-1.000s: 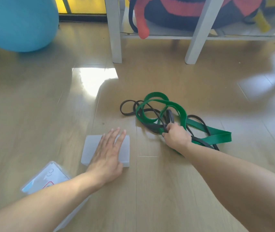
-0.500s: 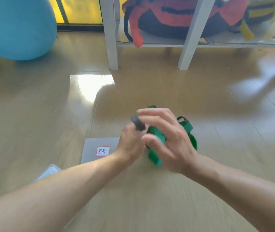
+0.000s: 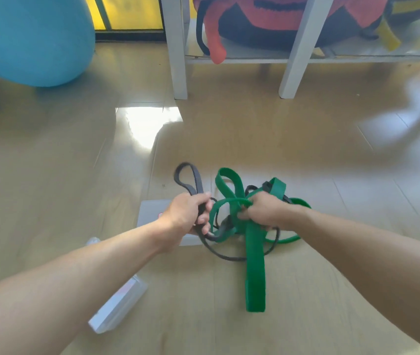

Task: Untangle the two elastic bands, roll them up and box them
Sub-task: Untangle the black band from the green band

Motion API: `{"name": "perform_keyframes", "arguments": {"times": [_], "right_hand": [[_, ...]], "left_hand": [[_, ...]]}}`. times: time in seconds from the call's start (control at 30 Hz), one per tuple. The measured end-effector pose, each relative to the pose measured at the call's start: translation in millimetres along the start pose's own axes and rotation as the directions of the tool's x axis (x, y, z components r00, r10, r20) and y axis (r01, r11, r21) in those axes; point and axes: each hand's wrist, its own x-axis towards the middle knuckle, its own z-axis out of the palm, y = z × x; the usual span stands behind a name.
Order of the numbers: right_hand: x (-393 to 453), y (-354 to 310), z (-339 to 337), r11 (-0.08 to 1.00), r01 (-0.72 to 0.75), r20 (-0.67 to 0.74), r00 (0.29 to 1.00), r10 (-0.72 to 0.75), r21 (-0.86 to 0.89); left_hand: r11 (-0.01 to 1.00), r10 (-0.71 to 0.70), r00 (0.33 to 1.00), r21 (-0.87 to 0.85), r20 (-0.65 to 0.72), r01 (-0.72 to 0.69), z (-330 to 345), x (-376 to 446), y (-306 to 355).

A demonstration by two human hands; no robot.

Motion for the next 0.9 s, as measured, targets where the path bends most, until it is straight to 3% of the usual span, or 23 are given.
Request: {"name": "perform_keyframes", "arguments": {"times": [0.07,0.13,0.17,0.3,0.4,0.43,0.5,0.57,0.63,0.7,0.77,0.83,0.9], "right_hand": [[-5.4,-17.8,-30.3,0.941,0.137,-0.226,0.972,-0.067,0.309],[-19.1,-40.7,-71.0,0.731,0.318,-0.485,0.874,0.021,0.604],[-27.8,-50.6,-91.9,0.626,0.411,-0.58,0.81,0.083,0.663],[-60.9,-67.5,-157.5,0.34,0.726,-0.801,0.56,0.212,0.598],[-57.5,-49.8,-198.4,0.303,0.812,-0.852,0.396,0.343,0.499],[-53.4,-39.4,-206.3,0.324,0.78,-0.823,0.395,0.409,0.536],[-37.9,-8.8,-211.9,0.303,0.661,-0.699,0.488,0.522,0.687],[-21.1,24.8,-200.0,0.374,0.449,-0.584,0.63,0.511,0.812],[-3.8,55.1,-172.9,0.518,0.193,-0.443,0.793,0.417,0.833],[4.5,74.0,-138.4,0.756,0.045,-0.453,0.823,0.342,0.653],[-1.7,72.3,-102.9,0.949,0.086,-0.451,0.89,0.064,0.304],[-12.5,59.5,-68.5,0.966,0.255,-0.163,0.952,-0.258,-0.04],[-18.9,49.1,-30.8,0.859,0.4,0.141,0.916,-0.375,-0.319]], "left_hand": [[0.977,-0.029,0.995,0.208,-0.095,0.049,-6.3,5.8,-17.8],[0.919,0.022,0.986,0.392,-0.167,0.046,-8.7,9.3,-31.5],[0.873,0.069,0.981,0.488,-0.179,0.028,-8.3,9.9,-34.5],[0.668,0.109,0.992,0.743,-0.062,-0.027,-1.2,5.6,-29.6],[0.524,-0.024,0.999,0.851,-0.021,0.03,-2.0,3.4,-32.6],[0.505,-0.093,0.996,0.861,-0.02,0.065,-3.6,2.6,-35.5],[0.472,-0.201,0.98,0.877,0.004,0.093,-6.9,0.3,-38.9],[0.416,-0.281,0.958,0.906,0.049,0.076,-6.6,-5.5,-35.0],[0.441,-0.399,0.91,0.894,0.11,0.085,-3.9,-14.5,-24.4],[0.58,-0.51,0.835,0.8,0.208,0.156,-0.9,-17.2,-14.4],[0.698,-0.548,0.768,0.687,0.332,0.201,1.3,-15.7,-5.6],[0.776,-0.498,0.743,0.612,0.447,0.152,3.3,-17.6,6.2],[0.854,-0.378,0.742,0.517,0.553,0.05,5.1,-23.0,18.8]]}}
